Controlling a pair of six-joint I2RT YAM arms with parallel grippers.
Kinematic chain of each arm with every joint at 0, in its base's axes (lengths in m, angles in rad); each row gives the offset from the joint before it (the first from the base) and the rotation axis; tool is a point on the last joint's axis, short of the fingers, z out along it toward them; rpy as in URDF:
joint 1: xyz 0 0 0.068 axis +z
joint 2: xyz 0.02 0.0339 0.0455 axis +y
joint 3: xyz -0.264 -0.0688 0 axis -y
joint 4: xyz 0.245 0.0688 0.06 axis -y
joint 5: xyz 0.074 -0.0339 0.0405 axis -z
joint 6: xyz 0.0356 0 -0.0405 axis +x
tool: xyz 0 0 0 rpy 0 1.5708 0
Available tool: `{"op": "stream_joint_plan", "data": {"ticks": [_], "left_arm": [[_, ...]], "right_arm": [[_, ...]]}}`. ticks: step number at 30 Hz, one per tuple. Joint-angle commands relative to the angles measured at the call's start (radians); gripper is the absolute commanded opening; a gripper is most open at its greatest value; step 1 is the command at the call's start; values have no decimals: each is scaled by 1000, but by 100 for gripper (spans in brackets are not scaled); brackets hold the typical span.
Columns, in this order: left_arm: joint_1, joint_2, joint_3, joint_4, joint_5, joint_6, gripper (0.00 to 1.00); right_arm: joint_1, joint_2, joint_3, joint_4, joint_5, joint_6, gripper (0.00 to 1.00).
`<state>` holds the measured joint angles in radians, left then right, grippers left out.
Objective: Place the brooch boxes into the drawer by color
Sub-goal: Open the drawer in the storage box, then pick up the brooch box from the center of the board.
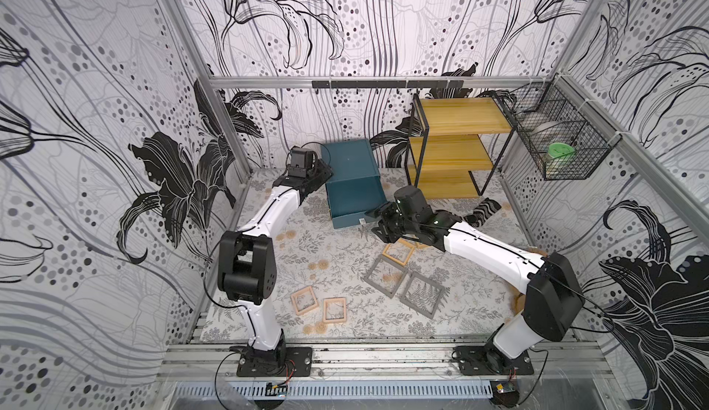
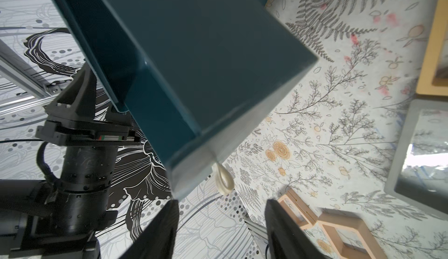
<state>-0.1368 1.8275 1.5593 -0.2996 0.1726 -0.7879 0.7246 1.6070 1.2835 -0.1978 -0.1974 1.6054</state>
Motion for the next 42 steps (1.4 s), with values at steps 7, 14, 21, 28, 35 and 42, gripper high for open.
{"op": "stream_joint_plan", "data": {"ticks": [7, 14, 21, 28, 35, 42], "left_arm": [[-3, -92, 25, -15, -56, 12, 55], [-7, -210, -31, -42, -128, 14, 55], [-13, -404, -186, -73, -174, 33, 54], [-37, -616, -383, -80, -118, 82, 51], [-100, -803, -517, -108, -63, 146, 50], [-188, -967, -649, -116, 24, 206, 49]], "right_arm": [[3, -57, 123, -187, 82, -166, 66], [-27, -80, 196, -352, 152, -344, 66], [-164, -122, 174, -459, 124, -609, 61], [-322, -121, 194, -620, 136, -979, 61], [-400, -119, 130, -651, 214, -1195, 67], [-401, -96, 83, -612, 259, -1260, 76]]}}
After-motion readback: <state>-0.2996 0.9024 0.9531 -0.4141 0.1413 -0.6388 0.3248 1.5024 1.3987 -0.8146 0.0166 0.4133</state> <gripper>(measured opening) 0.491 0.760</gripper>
